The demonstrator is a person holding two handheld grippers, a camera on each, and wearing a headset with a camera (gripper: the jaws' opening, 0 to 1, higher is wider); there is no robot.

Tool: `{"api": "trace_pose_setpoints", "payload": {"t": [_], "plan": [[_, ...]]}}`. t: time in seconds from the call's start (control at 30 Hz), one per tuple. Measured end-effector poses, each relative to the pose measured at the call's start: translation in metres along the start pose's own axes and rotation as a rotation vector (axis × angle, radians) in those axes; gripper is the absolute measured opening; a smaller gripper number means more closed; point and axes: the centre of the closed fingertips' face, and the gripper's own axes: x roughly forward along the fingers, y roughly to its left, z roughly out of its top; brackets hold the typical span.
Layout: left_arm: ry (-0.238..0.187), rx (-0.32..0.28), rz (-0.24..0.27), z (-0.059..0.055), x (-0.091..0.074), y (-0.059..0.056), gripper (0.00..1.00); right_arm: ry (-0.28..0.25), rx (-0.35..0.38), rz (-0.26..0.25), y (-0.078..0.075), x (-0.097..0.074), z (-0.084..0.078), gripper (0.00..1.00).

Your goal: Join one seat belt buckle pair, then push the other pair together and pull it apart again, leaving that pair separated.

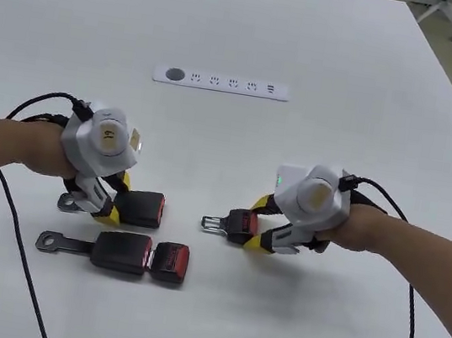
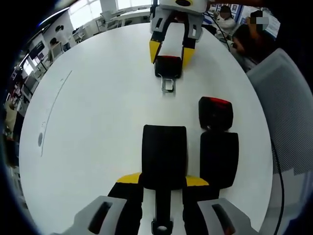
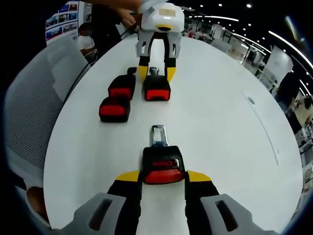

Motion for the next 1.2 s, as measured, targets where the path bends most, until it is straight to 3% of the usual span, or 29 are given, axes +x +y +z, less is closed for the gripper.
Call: {"api": "trace_pose_setpoints", "payload": {"t": [1.2], "plan": [[0.024, -0.015, 0.001, -0.001, 0.001, 0.001, 0.31, -0.049, 0.010, 0.002, 0.003, 0.023, 0.035, 0.30]]}}
